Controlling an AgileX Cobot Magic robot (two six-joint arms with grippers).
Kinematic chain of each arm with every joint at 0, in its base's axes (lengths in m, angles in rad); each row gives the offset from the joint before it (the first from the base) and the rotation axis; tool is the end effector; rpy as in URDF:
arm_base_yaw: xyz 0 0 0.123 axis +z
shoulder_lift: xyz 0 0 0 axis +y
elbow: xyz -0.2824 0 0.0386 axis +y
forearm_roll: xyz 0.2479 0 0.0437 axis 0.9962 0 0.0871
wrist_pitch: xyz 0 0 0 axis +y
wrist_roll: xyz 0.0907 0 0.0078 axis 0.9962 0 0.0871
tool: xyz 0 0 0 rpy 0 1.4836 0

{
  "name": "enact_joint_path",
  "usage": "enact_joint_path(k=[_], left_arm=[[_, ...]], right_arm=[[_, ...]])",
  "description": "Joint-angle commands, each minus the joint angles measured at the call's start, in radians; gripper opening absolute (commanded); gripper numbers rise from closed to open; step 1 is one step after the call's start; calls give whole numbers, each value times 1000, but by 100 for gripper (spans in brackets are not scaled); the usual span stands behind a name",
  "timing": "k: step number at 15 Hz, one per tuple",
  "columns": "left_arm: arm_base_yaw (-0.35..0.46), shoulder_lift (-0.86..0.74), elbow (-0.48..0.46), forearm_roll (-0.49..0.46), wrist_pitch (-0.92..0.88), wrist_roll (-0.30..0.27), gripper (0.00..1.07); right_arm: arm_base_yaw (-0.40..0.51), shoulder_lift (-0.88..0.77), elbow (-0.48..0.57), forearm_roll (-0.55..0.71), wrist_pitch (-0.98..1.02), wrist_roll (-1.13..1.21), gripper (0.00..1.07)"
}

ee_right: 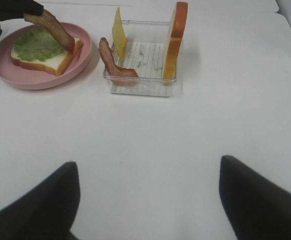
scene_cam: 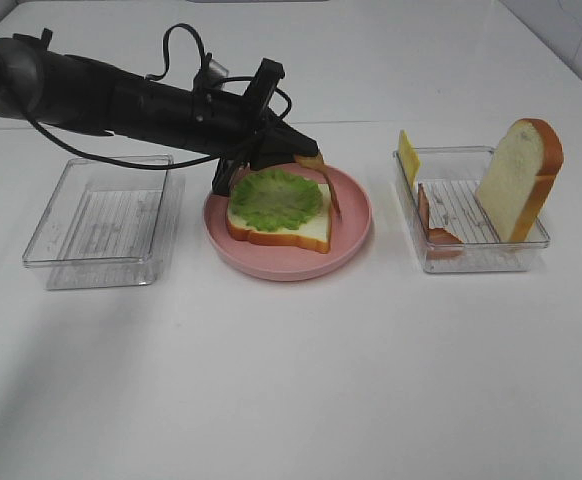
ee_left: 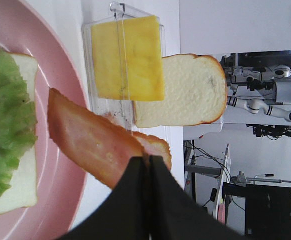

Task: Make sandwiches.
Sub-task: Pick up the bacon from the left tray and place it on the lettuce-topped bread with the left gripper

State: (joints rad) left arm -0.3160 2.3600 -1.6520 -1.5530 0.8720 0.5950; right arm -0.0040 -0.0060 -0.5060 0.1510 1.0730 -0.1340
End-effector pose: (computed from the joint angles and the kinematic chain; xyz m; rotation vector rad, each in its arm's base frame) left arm 0.4452 -0.2190 0.1315 -0.2128 2.4445 -1.6052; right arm -0.0074 0.0121 0.2786 -0.1414 2.0317 0.0941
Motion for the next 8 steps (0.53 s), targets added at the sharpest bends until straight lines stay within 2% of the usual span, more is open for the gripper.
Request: enact_joint_path(k=[1,4,7,8], left_arm=[[16,0,-19,27,27,19,0],[53,0,-21,129,26,19,0],[59,0,-21,192,25,19,0],[59,-1,-21,210,10,16,5]], right_arm=[[-8,-13,0,-1,-7,-7,74],[-8,-13,0,3,-7,-7,74],[-8,-13,0,3,-7,-7,74],[-8,-13,0,3,-7,-7,74]])
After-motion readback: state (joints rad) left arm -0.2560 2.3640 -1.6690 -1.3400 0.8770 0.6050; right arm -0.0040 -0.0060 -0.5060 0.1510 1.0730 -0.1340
